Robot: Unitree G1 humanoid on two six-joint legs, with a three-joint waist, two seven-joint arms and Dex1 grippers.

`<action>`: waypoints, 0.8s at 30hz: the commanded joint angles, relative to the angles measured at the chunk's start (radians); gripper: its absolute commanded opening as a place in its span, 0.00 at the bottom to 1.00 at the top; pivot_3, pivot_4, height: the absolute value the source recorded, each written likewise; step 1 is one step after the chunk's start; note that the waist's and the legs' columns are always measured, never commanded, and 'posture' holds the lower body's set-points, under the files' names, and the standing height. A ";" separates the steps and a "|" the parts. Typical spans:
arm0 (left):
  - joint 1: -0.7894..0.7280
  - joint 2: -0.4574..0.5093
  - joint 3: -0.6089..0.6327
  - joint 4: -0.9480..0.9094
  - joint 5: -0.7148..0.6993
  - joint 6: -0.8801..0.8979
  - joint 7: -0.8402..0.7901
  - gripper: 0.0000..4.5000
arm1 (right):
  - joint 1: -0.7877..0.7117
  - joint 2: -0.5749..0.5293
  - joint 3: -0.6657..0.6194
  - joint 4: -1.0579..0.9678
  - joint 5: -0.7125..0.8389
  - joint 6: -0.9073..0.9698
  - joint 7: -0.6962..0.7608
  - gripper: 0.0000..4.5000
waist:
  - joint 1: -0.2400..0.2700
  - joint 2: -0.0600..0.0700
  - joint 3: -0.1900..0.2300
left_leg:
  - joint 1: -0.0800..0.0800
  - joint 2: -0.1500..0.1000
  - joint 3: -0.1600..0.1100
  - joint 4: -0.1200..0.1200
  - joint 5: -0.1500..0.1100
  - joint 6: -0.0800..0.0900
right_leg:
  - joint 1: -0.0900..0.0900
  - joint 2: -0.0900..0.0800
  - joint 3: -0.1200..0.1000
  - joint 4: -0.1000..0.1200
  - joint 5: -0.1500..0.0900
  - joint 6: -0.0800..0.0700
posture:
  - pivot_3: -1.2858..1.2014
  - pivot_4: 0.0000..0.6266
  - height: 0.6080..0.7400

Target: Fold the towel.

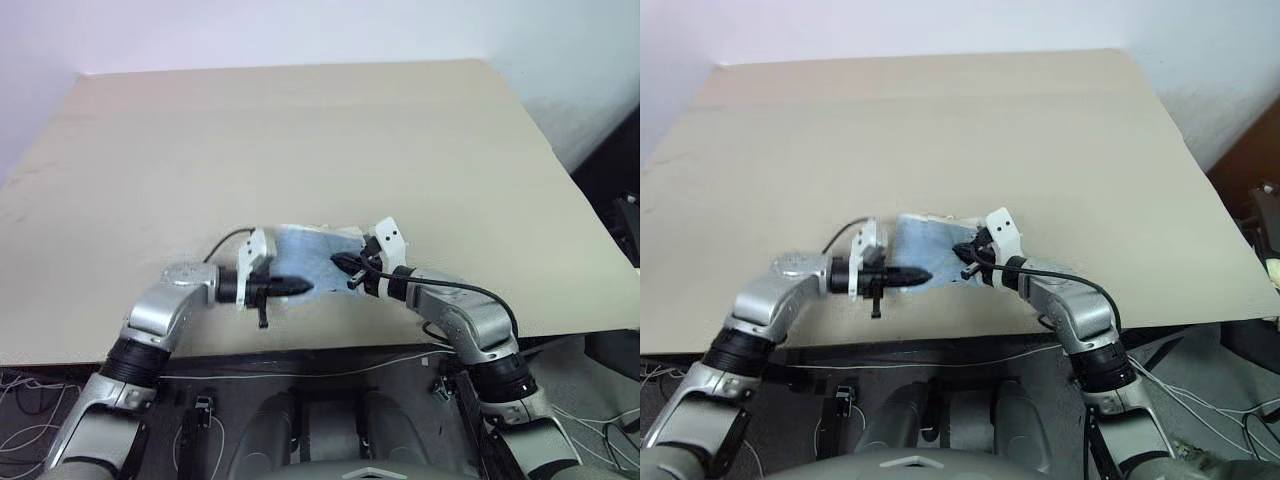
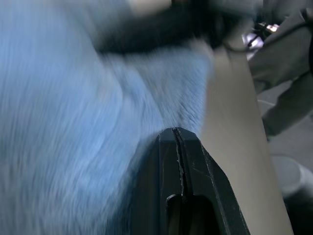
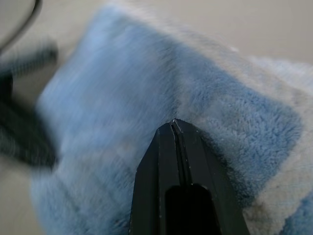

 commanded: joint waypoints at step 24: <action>0.017 0.171 0.312 -0.128 -0.159 0.233 0.059 0.44 | -0.146 -0.297 -0.252 0.105 0.328 0.420 0.293 1.00 | 0.003 0.001 0.001 | -0.005 0.000 -0.004 0.008 -0.001 0.001 | 0.001 -0.002 -0.002 0.000 -0.002 -0.005 | 0.52 0.24 1.00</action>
